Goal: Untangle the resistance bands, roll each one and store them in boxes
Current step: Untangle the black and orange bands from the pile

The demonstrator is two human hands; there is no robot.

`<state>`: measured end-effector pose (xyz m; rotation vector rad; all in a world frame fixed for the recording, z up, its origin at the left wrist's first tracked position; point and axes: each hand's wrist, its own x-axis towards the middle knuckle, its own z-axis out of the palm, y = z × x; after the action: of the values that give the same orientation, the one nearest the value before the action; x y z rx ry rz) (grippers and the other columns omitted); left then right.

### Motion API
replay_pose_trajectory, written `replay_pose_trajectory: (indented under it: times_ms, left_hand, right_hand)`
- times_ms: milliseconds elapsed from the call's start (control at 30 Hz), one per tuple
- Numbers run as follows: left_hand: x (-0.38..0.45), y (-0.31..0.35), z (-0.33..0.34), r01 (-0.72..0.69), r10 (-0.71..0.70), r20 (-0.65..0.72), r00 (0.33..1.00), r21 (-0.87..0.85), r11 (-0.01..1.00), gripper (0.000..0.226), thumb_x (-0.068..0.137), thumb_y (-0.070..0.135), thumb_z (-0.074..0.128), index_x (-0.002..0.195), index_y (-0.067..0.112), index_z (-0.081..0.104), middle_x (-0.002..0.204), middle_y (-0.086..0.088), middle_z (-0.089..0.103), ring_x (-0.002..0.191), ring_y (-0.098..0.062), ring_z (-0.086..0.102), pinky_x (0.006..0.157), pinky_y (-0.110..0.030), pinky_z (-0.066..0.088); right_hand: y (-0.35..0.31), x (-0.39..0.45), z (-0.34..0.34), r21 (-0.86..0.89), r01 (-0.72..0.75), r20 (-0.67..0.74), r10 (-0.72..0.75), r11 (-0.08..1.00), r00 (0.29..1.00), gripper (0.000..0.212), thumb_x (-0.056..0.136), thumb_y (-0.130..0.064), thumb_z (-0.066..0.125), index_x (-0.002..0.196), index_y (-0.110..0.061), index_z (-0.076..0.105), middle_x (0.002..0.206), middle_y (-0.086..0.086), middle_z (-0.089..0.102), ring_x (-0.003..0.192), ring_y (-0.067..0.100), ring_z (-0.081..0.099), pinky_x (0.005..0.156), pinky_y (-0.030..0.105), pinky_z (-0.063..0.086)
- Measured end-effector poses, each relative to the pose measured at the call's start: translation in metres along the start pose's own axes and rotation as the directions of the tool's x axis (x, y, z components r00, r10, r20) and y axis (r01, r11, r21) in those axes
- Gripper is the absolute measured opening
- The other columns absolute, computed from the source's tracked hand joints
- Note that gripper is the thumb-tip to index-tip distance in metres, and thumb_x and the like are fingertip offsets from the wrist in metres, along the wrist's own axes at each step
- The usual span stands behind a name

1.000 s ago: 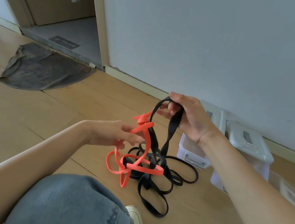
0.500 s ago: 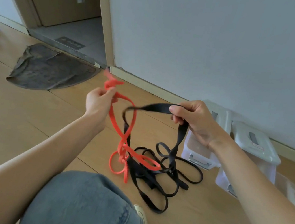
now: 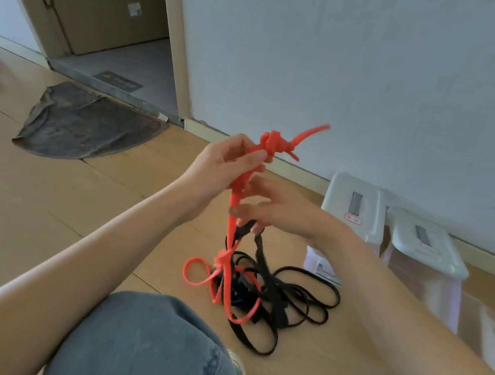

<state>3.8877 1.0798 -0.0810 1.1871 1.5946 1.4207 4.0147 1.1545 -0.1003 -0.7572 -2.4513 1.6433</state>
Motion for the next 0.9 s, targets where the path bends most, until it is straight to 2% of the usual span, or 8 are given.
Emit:
replay_pose_trajectory:
  times_ms: [133, 267, 467, 533, 633, 700, 767, 900]
  left_hand:
    - [0.002, 0.001, -0.009, -0.001, -0.003, -0.030, 1.000, -0.108, 0.994, 0.025, 0.088, 0.028, 0.058, 0.101, 0.007, 0.055, 0.086, 0.002, 0.060, 0.070, -0.009, 0.064, 0.071, -0.025, 0.054]
    - [0.011, 0.005, -0.013, 0.120, -0.072, 0.146, 0.987, -0.359, 0.926, 0.065, 0.077, 0.042, 0.067, 0.123, 0.002, 0.045, 0.103, -0.003, 0.064, 0.091, -0.012, 0.065, 0.078, -0.026, 0.052]
    - [0.003, -0.019, -0.013, 0.146, -0.201, 0.496, 0.845, 0.147, 0.978, 0.034, 0.081, 0.040, 0.060, 0.112, 0.027, 0.058, 0.107, 0.013, 0.069, 0.104, -0.001, 0.062, 0.090, -0.023, 0.045]
    - [0.004, -0.028, -0.017, 0.083, -0.258, 0.455, 0.853, 0.369, 0.926, 0.021, 0.088, 0.032, 0.056, 0.104, 0.020, 0.063, 0.098, 0.007, 0.070, 0.097, -0.006, 0.064, 0.090, -0.030, 0.046]
    - [0.012, -0.031, -0.021, -0.099, -0.329, 0.363, 0.872, 0.789, 0.607, 0.022, 0.091, 0.029, 0.056, 0.107, 0.017, 0.063, 0.105, 0.003, 0.065, 0.099, -0.014, 0.058, 0.096, -0.034, 0.044]
    - [0.017, -0.022, -0.026, -0.158, -0.167, 0.275, 0.947, 0.849, 0.505, 0.020, 0.087, 0.035, 0.059, 0.100, 0.022, 0.068, 0.091, 0.006, 0.066, 0.086, -0.013, 0.059, 0.075, -0.026, 0.046]
    - [0.019, -0.019, -0.034, -0.144, 0.119, 0.090, 0.989, 0.783, 0.606, 0.018, 0.087, 0.039, 0.057, 0.091, 0.026, 0.069, 0.072, 0.012, 0.062, 0.068, -0.007, 0.056, 0.056, -0.019, 0.040]
    - [0.003, -0.049, -0.026, -0.057, -0.263, 0.189, 0.946, 0.896, 0.441, 0.025, 0.090, 0.036, 0.054, 0.103, 0.019, 0.067, 0.091, 0.002, 0.068, 0.079, -0.014, 0.061, 0.069, -0.027, 0.050]
  right_hand:
    - [-0.010, 0.004, 0.006, 0.091, 0.103, -0.194, -0.084, 0.990, 0.977, 0.008, 0.090, -0.018, 0.059, 0.095, -0.016, 0.066, 0.074, 0.002, 0.065, 0.059, 0.010, 0.061, 0.060, 0.022, 0.050]
    - [-0.018, 0.003, -0.004, 0.148, 0.213, -0.310, -0.159, 0.966, 0.937, 0.009, 0.091, -0.010, 0.057, 0.085, -0.010, 0.064, 0.067, 0.003, 0.065, 0.052, 0.009, 0.061, 0.054, 0.019, 0.049]
    - [-0.036, 0.000, -0.029, 0.353, 0.331, -0.470, -0.140, 0.875, 0.872, 0.012, 0.087, -0.005, 0.062, 0.076, 0.000, 0.065, 0.055, 0.004, 0.063, 0.046, 0.011, 0.059, 0.048, 0.019, 0.048]
    - [-0.035, -0.003, -0.033, 0.396, 0.351, -0.503, -0.120, 0.848, 0.856, 0.013, 0.086, -0.004, 0.062, 0.075, 0.001, 0.065, 0.055, 0.004, 0.063, 0.046, 0.011, 0.058, 0.048, 0.019, 0.047]
    - [-0.023, -0.007, -0.028, 0.472, 0.349, -0.561, -0.030, 0.810, 0.827, 0.016, 0.087, -0.004, 0.060, 0.071, -0.001, 0.063, 0.053, 0.002, 0.062, 0.044, 0.009, 0.055, 0.046, 0.018, 0.045]
    - [-0.016, -0.010, -0.029, 0.536, 0.347, -0.559, 0.016, 0.770, 0.829, 0.019, 0.088, -0.008, 0.061, 0.069, -0.005, 0.061, 0.051, 0.000, 0.059, 0.041, 0.008, 0.051, 0.043, 0.018, 0.041]
    - [-0.010, -0.012, -0.038, 0.593, 0.334, -0.541, 0.056, 0.732, 0.839, 0.017, 0.088, -0.011, 0.061, 0.072, -0.007, 0.062, 0.054, 0.000, 0.058, 0.041, 0.009, 0.048, 0.041, 0.018, 0.038]
    - [0.011, -0.012, -0.033, 0.596, 0.104, -0.471, 0.243, 0.796, 0.848, 0.013, 0.089, -0.006, 0.059, 0.076, -0.004, 0.061, 0.060, 0.005, 0.051, 0.035, 0.004, 0.044, 0.034, 0.015, 0.033]
